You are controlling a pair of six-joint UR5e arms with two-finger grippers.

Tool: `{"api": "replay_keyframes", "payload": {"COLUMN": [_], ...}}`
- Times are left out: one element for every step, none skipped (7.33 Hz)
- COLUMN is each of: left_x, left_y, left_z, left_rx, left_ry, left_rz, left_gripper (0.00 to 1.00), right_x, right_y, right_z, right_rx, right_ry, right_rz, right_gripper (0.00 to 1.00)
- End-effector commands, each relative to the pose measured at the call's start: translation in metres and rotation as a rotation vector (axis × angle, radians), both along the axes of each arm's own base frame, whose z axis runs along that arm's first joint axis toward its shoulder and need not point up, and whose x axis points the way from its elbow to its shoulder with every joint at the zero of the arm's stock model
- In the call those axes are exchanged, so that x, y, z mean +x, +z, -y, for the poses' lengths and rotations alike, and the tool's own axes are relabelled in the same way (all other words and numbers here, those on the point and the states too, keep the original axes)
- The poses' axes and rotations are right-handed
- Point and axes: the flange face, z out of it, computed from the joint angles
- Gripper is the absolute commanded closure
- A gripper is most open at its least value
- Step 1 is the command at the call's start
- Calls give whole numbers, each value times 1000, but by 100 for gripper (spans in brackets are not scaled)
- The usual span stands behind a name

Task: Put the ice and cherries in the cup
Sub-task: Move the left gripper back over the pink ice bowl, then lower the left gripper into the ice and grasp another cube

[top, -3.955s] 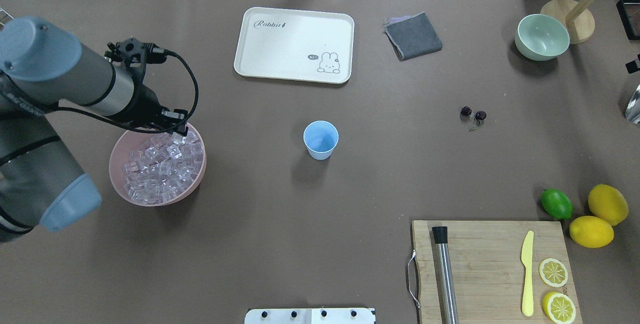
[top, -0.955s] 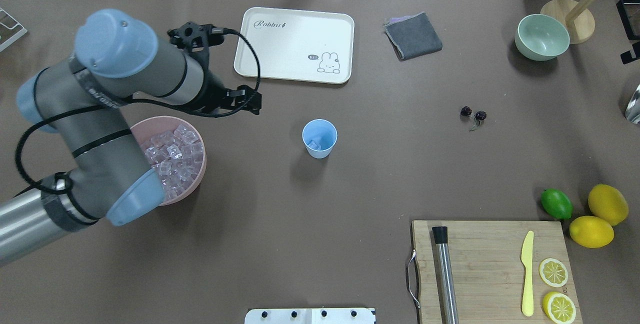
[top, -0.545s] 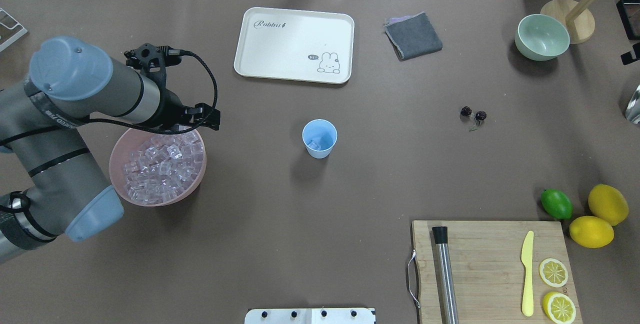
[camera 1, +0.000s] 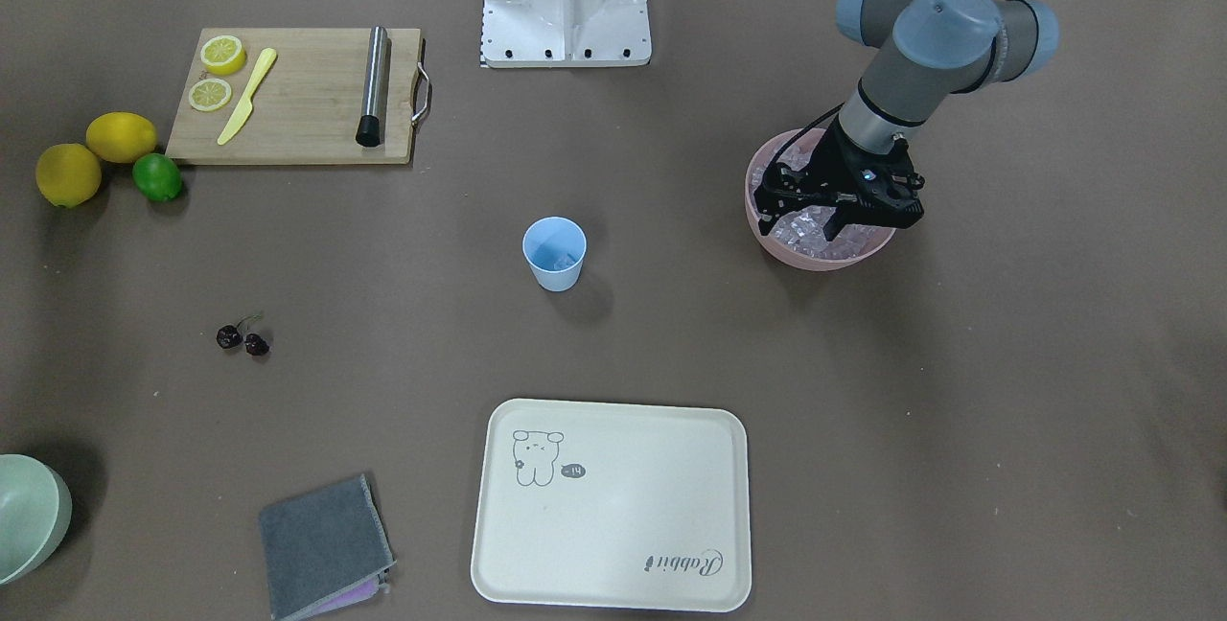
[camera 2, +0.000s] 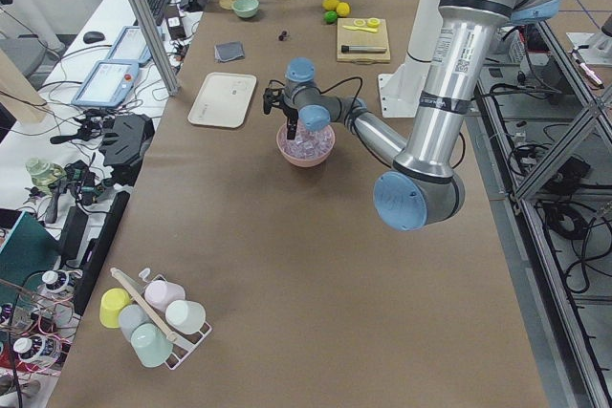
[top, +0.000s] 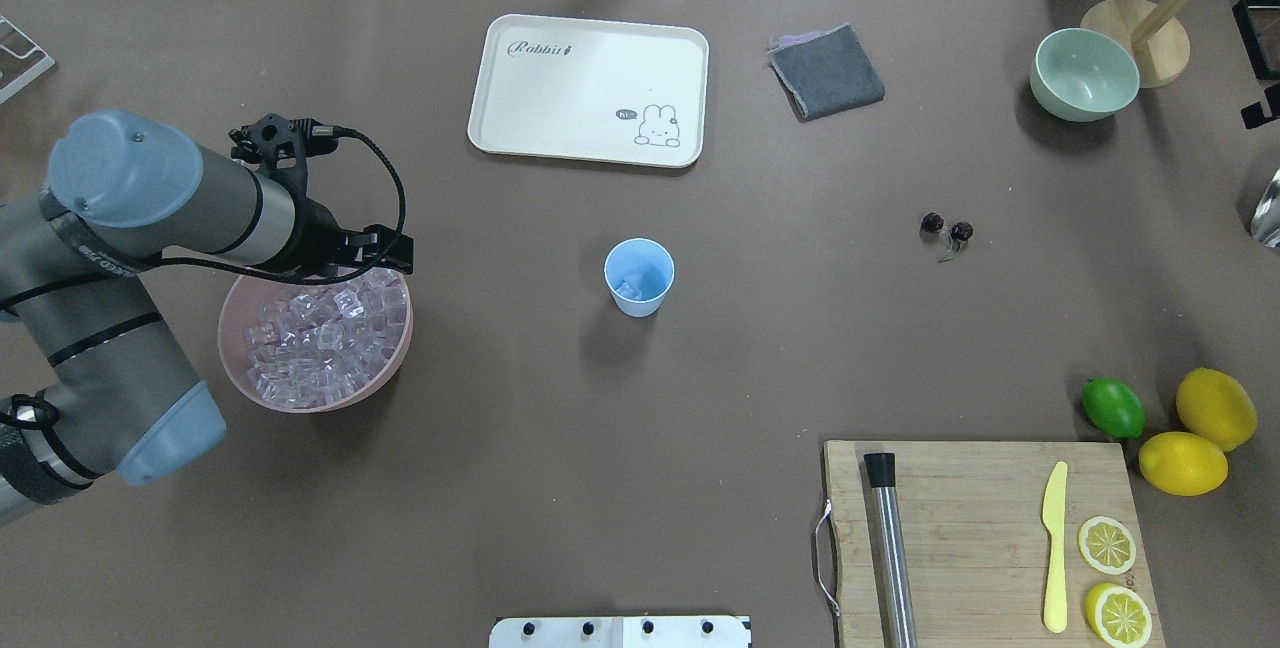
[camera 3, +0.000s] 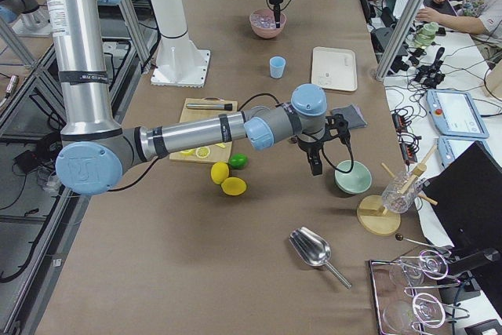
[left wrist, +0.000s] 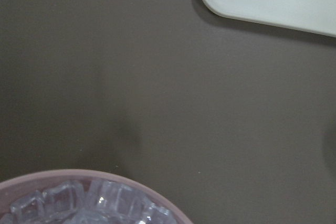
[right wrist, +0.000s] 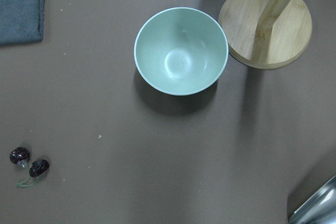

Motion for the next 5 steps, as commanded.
{"api": "replay_keyframes", "payload": {"left_x": [-14,-13,-12,-12,-7], "left_y": [10,11,24,31,32], "left_z": [5,5,0,-3,-7], "left_rx": [-35,-37,-55,-61,-61], "left_ry": [9,9,16,21,31], "left_rz": [-7,-7,10,18,20], "left_gripper": [6,6,7,13,15], "right_x": [0,0,-1,0,-1], "right_y": [-3,-3,-2,-1,-2], "right_z": [0,0,0,0,1], "right_rx": [6,6,4,3,3], "right_ry": [0,0,-1,0,-1], "right_rz": [1,1,1,0,0], "right_gripper": [1,1,1,1,1]}}
